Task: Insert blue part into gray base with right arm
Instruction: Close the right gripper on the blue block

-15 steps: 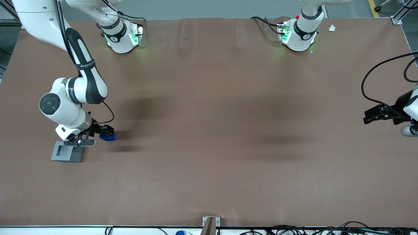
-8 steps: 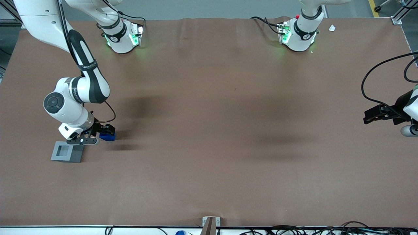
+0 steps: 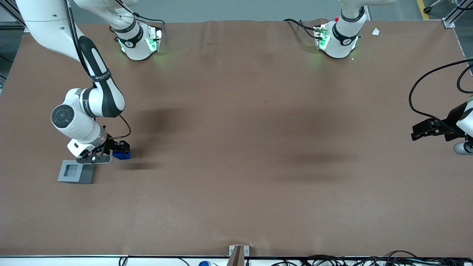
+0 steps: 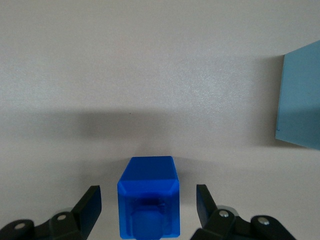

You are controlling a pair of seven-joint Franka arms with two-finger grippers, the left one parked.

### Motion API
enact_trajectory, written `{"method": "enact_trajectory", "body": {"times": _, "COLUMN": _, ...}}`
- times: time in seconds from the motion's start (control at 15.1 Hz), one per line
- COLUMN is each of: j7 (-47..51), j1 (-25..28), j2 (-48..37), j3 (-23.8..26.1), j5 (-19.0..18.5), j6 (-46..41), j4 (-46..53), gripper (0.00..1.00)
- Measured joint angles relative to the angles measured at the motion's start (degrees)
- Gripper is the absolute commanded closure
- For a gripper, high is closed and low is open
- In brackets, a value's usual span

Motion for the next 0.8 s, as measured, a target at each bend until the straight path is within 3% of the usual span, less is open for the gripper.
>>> {"method": "enact_trajectory", "body": {"times": 0.8, "j7": -0.47, "j1": -0.24, "j2": 0.10, "j3": -0.13, "j5": 0.00, "j6": 0.08, "j4": -0.03, "gripper": 0.42}}
